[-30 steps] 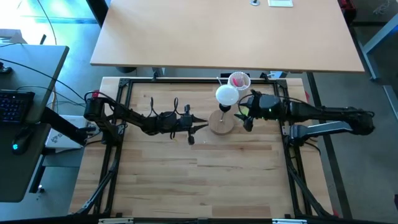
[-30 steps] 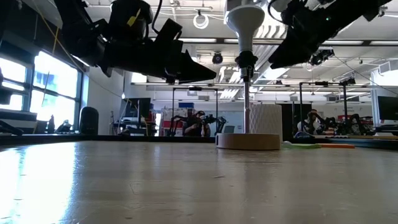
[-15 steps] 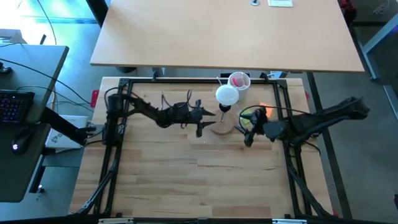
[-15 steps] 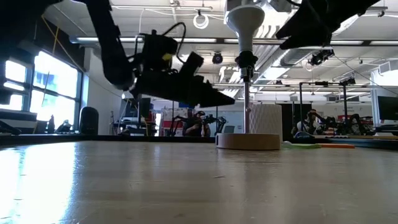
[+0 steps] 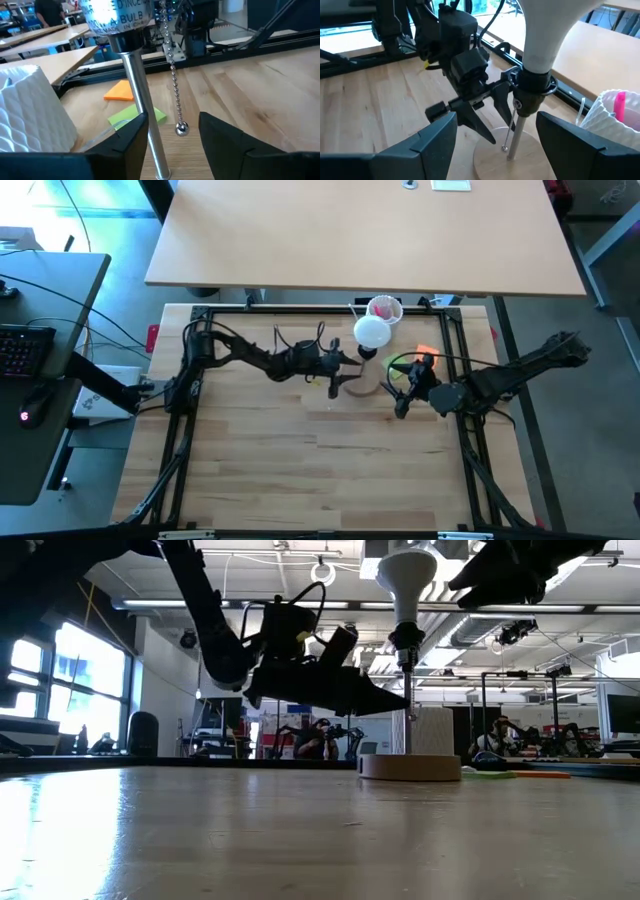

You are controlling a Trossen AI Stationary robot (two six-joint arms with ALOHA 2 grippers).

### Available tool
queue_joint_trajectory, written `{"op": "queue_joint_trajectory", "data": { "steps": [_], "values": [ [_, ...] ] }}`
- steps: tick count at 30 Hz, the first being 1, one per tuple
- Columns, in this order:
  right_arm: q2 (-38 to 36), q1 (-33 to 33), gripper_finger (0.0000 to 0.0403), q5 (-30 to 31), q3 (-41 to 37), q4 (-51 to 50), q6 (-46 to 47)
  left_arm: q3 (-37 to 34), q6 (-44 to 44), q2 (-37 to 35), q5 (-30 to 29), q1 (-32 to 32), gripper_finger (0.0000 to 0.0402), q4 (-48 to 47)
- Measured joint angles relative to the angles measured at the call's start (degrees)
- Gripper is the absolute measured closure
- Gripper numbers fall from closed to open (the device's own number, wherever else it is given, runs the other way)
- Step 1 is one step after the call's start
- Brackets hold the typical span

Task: Screw lightbulb
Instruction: Remove the lightbulb from the lamp socket

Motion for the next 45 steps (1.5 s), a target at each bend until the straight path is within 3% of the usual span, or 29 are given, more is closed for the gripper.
{"op": "queue_joint_trajectory", "data": {
  "steps": [6, 13, 21, 28, 36, 45],
  "values": [
    [0.29, -0.02, 0.0135, 0.15, 0.00, 0.00, 0.46, 1.79, -2.05, 0.53, -6.63, 0.34, 0.0261, -2.74],
    [2.55, -0.24, 0.0135, 0.13, 0.00, 0.00, 0.46, 2.56, -2.02, 0.55, -1.99, 0.88, 0.0256, -1.96],
    [3.80, -0.24, 0.0135, 0.19, 0.00, 1.53, 0.10, 6.51, 0.06, 2.48, -1.71, 0.51, 0.0258, -3.79],
    [3.80, -0.24, 0.0135, 0.20, 0.00, 2.60, -1.03, 8.25, 0.05, 3.81, -1.73, 0.50, 0.0296, -4.24],
    [3.80, -0.24, 0.0135, 0.22, 0.00, 3.34, -0.94, 8.38, -2.21, 3.63, -1.17, 0.43, 0.0367, -4.62],
    [3.80, -0.24, 0.0135, 0.22, 0.00, 3.48, 0.79, 4.90, -3.03, 1.55, -1.95, 0.48, 0.0369, -4.78]
  ]
}}
